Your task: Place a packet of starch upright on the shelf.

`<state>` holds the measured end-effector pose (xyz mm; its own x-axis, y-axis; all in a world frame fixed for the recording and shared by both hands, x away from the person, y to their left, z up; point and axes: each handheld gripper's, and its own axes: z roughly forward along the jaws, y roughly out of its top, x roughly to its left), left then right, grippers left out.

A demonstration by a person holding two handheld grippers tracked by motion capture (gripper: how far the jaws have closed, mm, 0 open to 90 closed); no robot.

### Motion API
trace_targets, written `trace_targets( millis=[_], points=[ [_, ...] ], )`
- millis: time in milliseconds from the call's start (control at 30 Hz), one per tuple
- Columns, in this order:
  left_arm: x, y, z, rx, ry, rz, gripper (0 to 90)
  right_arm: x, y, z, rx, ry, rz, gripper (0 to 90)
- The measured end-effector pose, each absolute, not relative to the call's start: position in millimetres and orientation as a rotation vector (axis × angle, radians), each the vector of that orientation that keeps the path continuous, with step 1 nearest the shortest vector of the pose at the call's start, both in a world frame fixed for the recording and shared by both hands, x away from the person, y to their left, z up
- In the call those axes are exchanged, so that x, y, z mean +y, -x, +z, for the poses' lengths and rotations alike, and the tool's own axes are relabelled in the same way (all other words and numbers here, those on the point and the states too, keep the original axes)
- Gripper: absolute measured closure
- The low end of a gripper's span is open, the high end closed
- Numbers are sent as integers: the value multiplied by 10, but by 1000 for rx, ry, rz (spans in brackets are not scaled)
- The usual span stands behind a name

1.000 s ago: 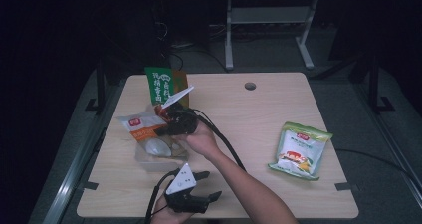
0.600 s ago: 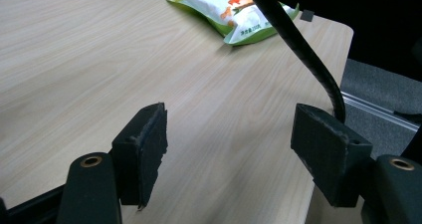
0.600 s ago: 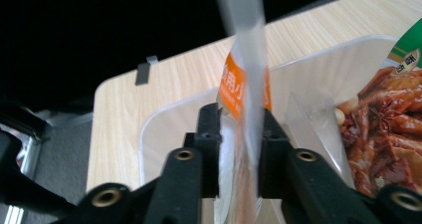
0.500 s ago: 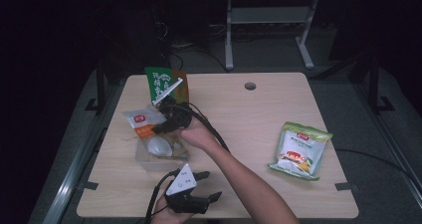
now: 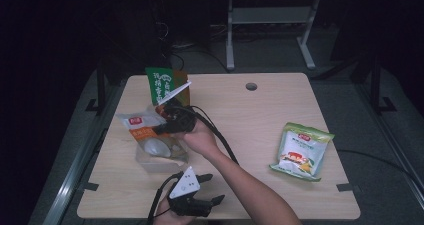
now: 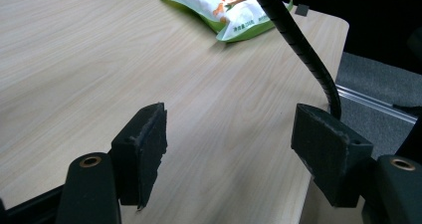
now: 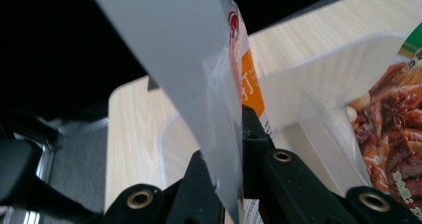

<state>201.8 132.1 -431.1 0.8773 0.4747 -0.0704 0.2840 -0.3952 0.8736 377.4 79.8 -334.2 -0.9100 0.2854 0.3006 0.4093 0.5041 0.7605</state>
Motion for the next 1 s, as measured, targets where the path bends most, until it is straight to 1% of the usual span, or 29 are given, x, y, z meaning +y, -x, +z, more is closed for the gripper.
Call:
trace_targets(
  millis=[167,300,333,567,1000],
  points=[
    [1316,-2010,-4311,546,-2015,231,294,744,-3758,-3354,-2525,656,-1444,899],
    [1304,-1998,-4317,557,-2006,219,294,703,-3764,-3492,-2474,698,-1467,899],
    [1306,-1999,-4316,554,-2008,221,294,685,-3767,-3573,-2459,719,-1482,899],
    [1315,-2007,-4311,546,-2011,230,293,649,-3774,-3730,-2487,741,-1461,896],
    [1301,-2014,-4331,546,-2018,235,291,500,-3749,-3825,-2530,732,-1461,894]
  ],
)
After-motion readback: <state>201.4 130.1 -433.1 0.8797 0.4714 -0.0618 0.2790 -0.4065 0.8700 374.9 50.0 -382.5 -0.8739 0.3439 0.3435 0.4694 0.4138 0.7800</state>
